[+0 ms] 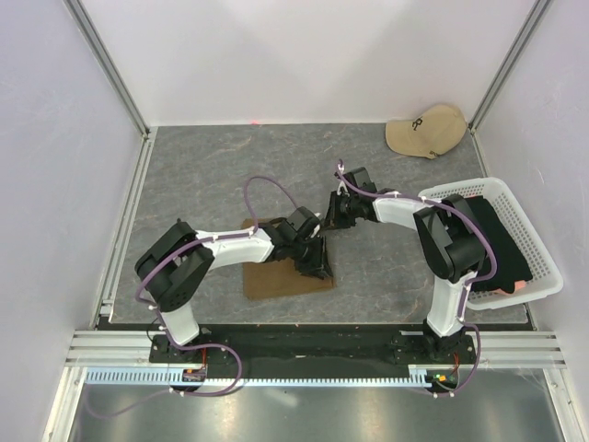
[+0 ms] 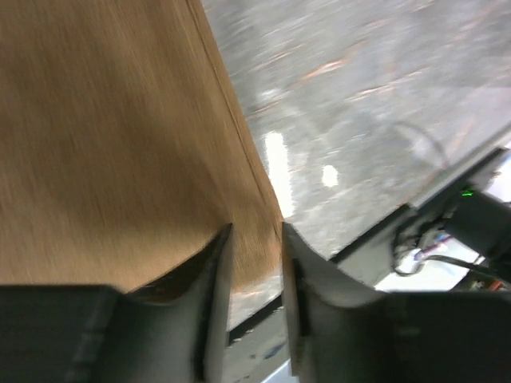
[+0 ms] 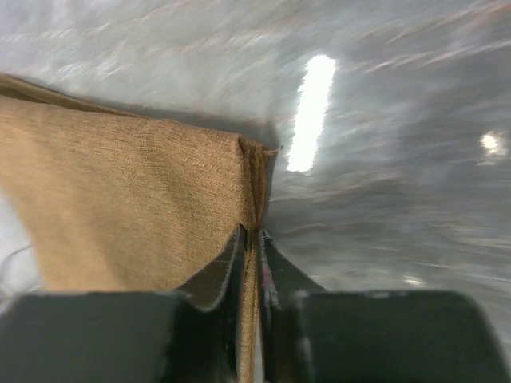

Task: Fold the napkin into a case and place the utensils inside
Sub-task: Smooth out the lower triangle-folded napkin at the center of the board.

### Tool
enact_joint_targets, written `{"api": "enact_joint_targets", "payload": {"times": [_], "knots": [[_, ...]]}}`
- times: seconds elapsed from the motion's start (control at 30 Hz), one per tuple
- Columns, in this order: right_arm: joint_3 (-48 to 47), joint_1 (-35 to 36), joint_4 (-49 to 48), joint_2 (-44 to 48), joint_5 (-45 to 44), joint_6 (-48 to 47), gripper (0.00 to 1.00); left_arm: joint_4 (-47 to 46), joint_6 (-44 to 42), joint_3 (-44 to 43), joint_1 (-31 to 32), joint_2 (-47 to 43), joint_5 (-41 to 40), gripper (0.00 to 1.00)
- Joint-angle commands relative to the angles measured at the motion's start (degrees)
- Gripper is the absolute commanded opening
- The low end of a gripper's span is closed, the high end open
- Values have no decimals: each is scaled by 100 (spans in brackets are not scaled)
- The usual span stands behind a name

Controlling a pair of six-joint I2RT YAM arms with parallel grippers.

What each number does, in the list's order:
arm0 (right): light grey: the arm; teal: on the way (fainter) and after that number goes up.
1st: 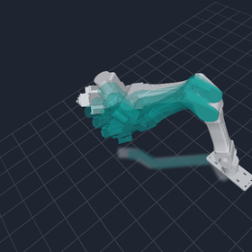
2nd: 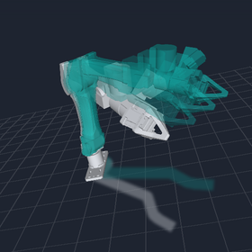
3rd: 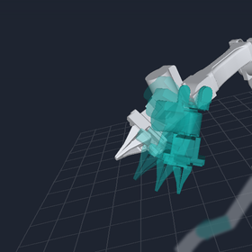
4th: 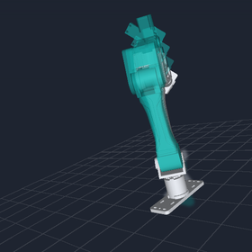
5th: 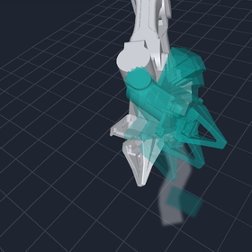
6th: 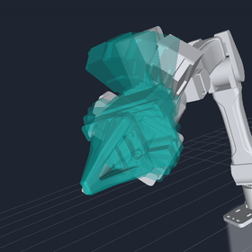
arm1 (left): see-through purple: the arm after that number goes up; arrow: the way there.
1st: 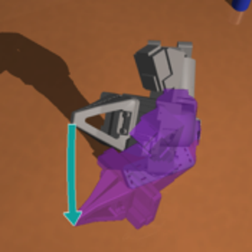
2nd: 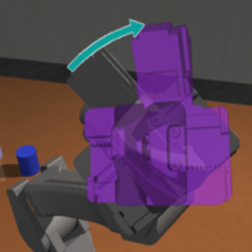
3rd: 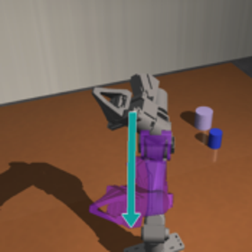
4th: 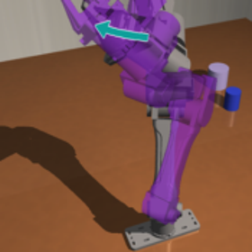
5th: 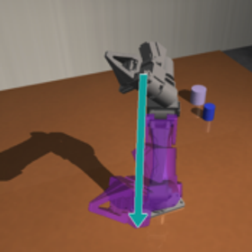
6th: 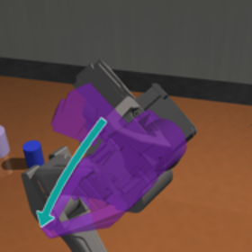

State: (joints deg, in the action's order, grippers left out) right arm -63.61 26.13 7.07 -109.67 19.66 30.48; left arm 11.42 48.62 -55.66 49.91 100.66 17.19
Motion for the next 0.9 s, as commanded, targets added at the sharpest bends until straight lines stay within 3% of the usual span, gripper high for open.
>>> {"api": "enact_joint_targets", "payload": {"times": [0.0, 0.03, 0.17, 0.33, 0.43, 0.53, 0.7, 0.87], "knots": [[-694, -178, 1128, 128, -1233, -964, 24, -211, 200, -463, 28, -387, 162, 47], [-748, -152, 1278, 217, -1393, -1008, 38, -123, 200, -437, 19, -511, 153, 49], [-898, -82, 2137, 709, -2070, -1044, 57, 35, 253, 10, -165, -1521, 83, 57], [-566, 461, 2519, 1359, -1977, -860, 57, 439, 131, 748, -964, -3049, 170, 54], [233, 840, 2134, 1790, -1475, -465, 57, 826, -185, 881, -1955, -3508, 503, 53], [893, 1131, 1834, 2133, -1500, -210, 58, 1107, -502, 881, -2536, -3720, 767, 53], [1658, 1193, 1570, 2476, -1500, -77, 63, 1266, -749, 846, -2952, -3729, 953, 52], [2238, 1193, 1192, 2538, -1254, 28, 53, 1266, -775, 846, -3163, -3756, 1058, 52]]}}
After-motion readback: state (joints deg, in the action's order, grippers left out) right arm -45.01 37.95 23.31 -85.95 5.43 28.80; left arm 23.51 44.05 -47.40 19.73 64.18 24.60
